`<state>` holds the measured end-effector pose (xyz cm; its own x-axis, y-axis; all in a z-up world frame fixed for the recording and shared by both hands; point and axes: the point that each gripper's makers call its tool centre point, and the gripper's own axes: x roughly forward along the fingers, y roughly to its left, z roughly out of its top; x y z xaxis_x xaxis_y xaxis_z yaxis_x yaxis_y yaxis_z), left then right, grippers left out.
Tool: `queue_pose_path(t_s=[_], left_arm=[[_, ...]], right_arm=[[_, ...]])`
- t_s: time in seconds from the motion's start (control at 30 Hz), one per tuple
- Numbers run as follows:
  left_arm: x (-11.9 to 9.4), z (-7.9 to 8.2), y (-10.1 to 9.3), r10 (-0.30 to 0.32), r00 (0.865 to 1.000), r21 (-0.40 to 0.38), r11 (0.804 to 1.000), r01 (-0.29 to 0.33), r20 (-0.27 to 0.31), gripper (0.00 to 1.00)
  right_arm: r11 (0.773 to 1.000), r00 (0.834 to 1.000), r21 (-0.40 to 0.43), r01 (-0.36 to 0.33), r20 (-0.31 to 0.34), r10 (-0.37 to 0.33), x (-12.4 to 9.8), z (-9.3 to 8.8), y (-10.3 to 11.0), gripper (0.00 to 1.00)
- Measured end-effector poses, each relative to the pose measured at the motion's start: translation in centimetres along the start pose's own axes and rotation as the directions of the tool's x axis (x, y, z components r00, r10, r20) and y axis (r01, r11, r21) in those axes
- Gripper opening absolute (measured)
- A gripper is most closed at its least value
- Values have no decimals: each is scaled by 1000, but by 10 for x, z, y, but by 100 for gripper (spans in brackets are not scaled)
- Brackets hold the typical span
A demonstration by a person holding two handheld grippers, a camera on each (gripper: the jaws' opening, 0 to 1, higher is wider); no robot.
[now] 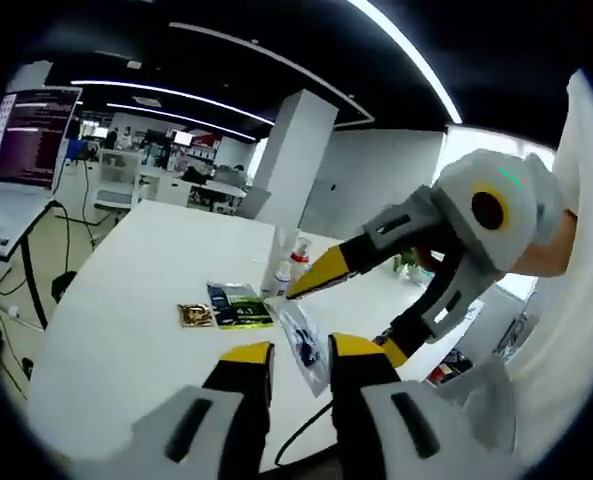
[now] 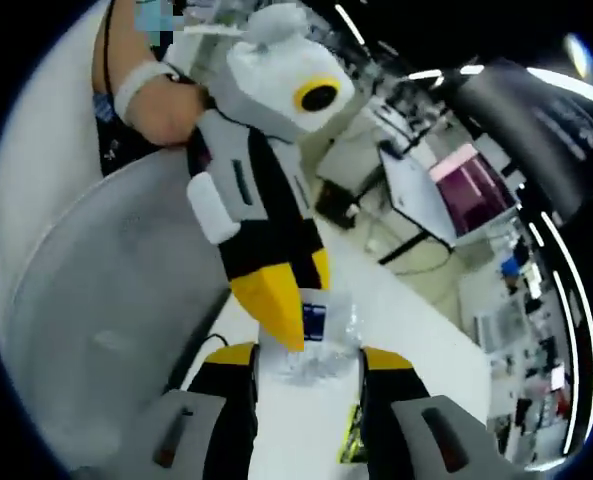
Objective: Arrange the skincare products in the storage area until every visible bottle or jar stands upright without overlapping.
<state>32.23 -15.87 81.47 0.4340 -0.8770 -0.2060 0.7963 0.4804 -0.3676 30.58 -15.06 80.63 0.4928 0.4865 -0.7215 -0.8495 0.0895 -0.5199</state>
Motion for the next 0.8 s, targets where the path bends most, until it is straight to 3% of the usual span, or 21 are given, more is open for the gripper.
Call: queue_pose_path(t_s=[0.07, 0.1, 0.2, 0.27, 0.3, 0.37, 0.43, 0.5, 0.53, 0.57, 0.6, 0.63, 0.67, 0.7, 0.8], left_arm=[[-1, 0, -1, -13, 1000, -8, 1000, 13, -3, 4], [-2, -4, -8, -51, 998, -15, 999, 50, -26, 2], [-4, -5, -7, -42, 998, -33, 999, 41, -37, 0], [-5, -4, -5, -31, 999, -43, 999, 30, -32, 0], [-6, -1, -3, -23, 999, -51, 998, 22, -22, 0], [-8, 5, -3, -33, 999, -88, 996, 33, 1, 0], [-10, 8, -3, -44, 999, -108, 993, 45, 15, 0], [-12, 13, -3, -44, 998, -119, 992, 49, 46, 0], [-13, 17, -3, -53, 997, -133, 989, 61, 64, 0], [-14, 20, -4, -60, 995, -147, 987, 70, 75, 0], [-15, 22, -4, -63, 994, -155, 985, 76, 88, 0], [-16, 23, -5, -70, 993, -159, 984, 84, 92, 0], [-16, 25, -8, -86, 991, -168, 980, 102, 98, 0], [-17, 25, -8, -93, 991, -169, 980, 109, 101, 0], [-18, 26, -14, -129, 986, -192, 970, 147, 103, 0]], right_arm=[[1000, 1000, -13, 0, 26, 1, 1, 10, 3, 38], [1000, 1000, -15, 9, 22, -9, 2, 11, 3, 38], [1000, 999, 13, -2, 36, 1, 4, 11, 5, 38], [997, 999, 79, -11, 50, 7, 4, 8, 6, 41], [993, 998, 109, -43, 54, 37, 4, 6, 11, 47], [976, 996, 213, -47, 89, 29, 2, 4, 9, 54], [922, 987, 380, -70, 160, 9, 0, 5, 5, 57], [814, 974, 560, -154, 224, 30, -3, 3, 6, 54], [731, 958, 649, -209, 286, 20, -4, 5, 5, 54], [685, 943, 683, -254, 333, 19, -5, 8, 6, 55], [611, 913, 722, -325, 407, 5, -8, 15, 6, 54], [560, 894, 745, -363, 448, -15, -10, 18, 4, 51], [523, 877, 751, -404, 481, -13, -13, 20, 6, 47], [464, 859, 765, -447, 512, -18, -14, 21, 7, 38], [434, 841, 768, -470, 539, -44, -15, 19, 7, 22]])
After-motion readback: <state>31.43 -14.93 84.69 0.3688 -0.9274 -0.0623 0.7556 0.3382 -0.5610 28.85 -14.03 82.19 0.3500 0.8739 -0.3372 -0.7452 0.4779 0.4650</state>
